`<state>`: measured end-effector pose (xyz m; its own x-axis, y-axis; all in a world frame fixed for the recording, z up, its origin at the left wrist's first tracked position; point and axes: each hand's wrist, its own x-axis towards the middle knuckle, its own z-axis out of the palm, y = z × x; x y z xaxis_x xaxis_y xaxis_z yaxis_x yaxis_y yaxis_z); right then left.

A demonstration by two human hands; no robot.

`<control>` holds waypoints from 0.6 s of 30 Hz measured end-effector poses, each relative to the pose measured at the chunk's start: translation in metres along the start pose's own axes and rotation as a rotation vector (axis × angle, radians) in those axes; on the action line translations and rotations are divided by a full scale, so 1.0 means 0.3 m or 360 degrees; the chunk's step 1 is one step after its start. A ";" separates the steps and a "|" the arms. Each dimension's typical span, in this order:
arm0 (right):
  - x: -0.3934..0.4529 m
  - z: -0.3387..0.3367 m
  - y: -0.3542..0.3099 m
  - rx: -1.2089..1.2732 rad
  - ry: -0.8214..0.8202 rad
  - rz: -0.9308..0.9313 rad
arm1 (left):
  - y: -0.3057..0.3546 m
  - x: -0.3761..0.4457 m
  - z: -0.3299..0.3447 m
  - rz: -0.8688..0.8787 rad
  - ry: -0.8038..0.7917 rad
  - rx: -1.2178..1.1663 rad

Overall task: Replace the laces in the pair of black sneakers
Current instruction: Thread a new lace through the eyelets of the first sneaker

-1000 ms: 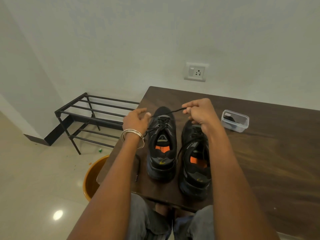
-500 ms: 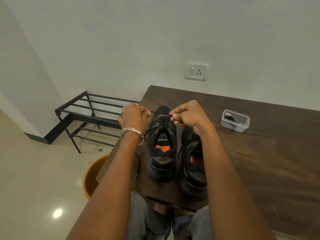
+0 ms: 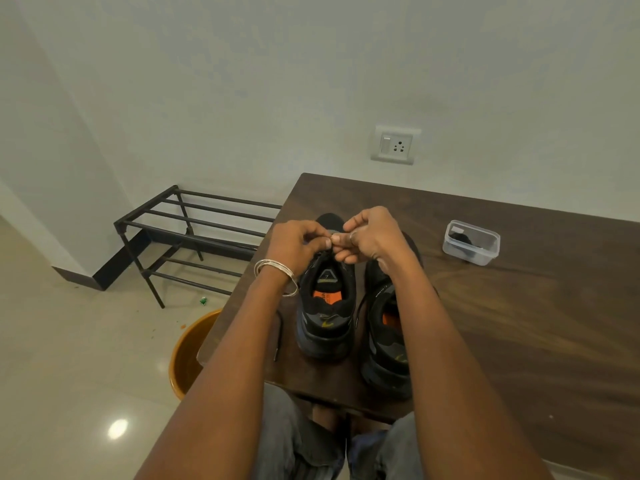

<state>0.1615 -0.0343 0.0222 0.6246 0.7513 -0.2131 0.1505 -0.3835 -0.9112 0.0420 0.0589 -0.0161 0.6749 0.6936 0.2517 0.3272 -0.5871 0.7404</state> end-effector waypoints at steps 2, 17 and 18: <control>0.001 0.003 0.009 0.0021 -0.0007 0.0012 | -0.008 -0.005 -0.003 0.0013 -0.0061 -0.0003; 0.006 0.045 0.057 -0.0981 -0.0020 -0.0067 | -0.006 -0.003 0.023 0.0120 -0.0221 0.0659; 0.008 0.042 0.059 -0.0978 0.0000 -0.0069 | -0.003 -0.004 0.024 0.0150 -0.0240 0.0726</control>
<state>0.1561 -0.0326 0.0011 0.6078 0.7733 -0.1805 0.5899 -0.5919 -0.5493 0.0456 0.0555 -0.0216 0.7930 0.5800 0.1864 0.4935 -0.7910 0.3617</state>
